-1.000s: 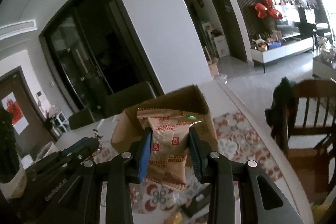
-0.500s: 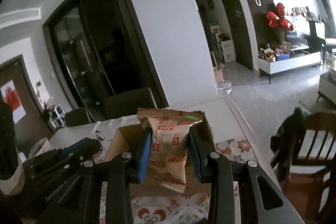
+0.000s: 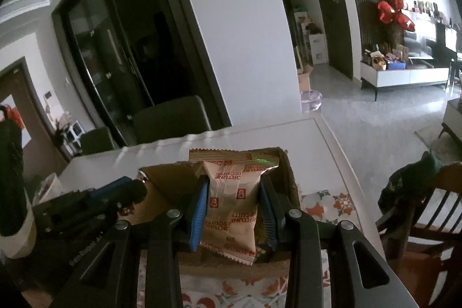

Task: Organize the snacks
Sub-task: 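Lift both held snacks and carry them over the cardboard box, then open both grippers to drop the snacks into the box, then move both open grippers back toward the remaining snacks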

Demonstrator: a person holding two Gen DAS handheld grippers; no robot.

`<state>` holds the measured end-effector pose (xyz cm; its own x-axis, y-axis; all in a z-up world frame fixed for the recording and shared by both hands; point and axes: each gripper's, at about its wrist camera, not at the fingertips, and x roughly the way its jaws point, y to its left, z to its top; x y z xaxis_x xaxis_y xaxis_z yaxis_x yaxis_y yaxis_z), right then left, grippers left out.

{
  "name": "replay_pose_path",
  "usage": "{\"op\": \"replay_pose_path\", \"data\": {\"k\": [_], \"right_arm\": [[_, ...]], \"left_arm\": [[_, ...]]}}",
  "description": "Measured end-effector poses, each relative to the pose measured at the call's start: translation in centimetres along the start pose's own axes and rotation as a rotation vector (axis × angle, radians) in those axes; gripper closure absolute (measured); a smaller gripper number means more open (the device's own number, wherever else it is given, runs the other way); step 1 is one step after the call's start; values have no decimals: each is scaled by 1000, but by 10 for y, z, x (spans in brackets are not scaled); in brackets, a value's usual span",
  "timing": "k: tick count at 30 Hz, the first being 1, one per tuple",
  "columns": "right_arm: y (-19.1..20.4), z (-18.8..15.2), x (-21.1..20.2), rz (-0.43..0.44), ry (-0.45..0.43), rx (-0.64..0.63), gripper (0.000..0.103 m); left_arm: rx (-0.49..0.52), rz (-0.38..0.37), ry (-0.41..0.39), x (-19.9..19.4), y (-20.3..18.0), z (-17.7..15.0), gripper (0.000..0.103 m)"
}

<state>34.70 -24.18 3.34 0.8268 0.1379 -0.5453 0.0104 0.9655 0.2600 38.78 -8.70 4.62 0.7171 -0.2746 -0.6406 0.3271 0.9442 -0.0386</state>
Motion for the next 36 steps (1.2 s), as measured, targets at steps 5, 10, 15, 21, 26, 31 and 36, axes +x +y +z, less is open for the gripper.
{"op": "replay_pose_path", "data": {"k": [5, 10, 15, 21, 26, 31, 36], "right_arm": [[-1, 3, 10, -8, 23, 5, 66], [1, 0, 9, -28, 32, -13, 53], [1, -10, -3, -10, 29, -21, 53], [7, -25, -31, 16, 4, -39, 53], [17, -43, -63, 17, -48, -81, 53], [19, -62, -88, 29, -66, -83, 53], [24, -80, -107, 19, -81, -87, 53]], "left_arm": [[-12, 17, -5, 0, 2, 0, 54], [-4, 66, -32, -14, 3, -7, 52], [42, 101, -82, -38, -5, -19, 46], [59, 102, -149, -76, -9, -39, 43], [94, 95, -191, -106, -15, -58, 42], [137, 81, -210, -128, -24, -78, 42], [155, 54, -205, -144, -30, -99, 42]]}}
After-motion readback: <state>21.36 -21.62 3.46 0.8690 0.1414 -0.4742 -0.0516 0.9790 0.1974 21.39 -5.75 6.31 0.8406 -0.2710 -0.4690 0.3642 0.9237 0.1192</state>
